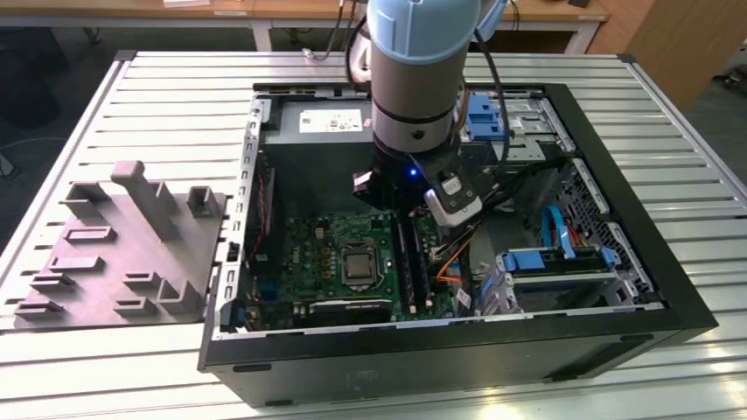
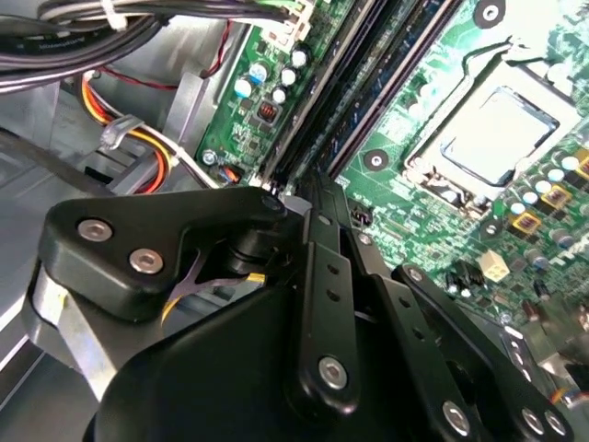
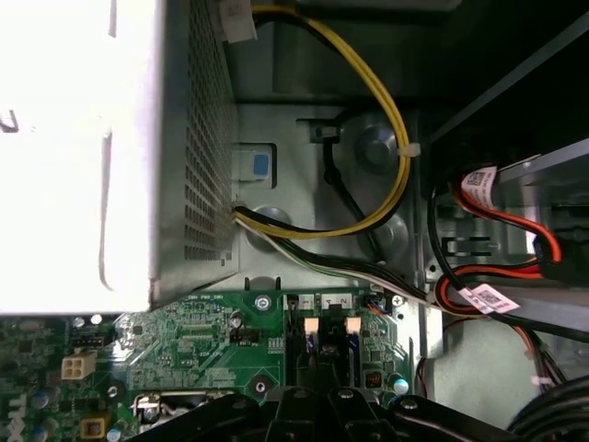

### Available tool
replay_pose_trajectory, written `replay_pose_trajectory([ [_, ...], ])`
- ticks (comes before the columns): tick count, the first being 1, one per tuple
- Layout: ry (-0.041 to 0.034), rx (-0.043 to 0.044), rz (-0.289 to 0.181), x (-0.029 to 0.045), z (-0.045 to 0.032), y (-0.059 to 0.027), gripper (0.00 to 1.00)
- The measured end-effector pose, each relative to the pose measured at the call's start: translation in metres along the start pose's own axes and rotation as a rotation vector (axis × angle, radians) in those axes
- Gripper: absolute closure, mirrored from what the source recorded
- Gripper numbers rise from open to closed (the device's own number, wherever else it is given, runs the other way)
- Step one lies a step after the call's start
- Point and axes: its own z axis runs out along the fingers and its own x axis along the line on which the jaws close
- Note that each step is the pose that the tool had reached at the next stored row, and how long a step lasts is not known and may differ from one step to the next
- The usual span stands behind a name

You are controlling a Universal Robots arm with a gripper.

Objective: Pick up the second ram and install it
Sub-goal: 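Press down the second ram until it locks into place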

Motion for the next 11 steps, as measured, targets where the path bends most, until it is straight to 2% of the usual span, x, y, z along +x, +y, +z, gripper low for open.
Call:
replay_pose_trajectory([
  [4,-0.0001,-0.0002,0.0,-0.0005,-0.0072,0.0008,0.9],
  [11,0.0,-0.0001,0.0,-0.0006,-0.0076,-0.0017,0.9],
])
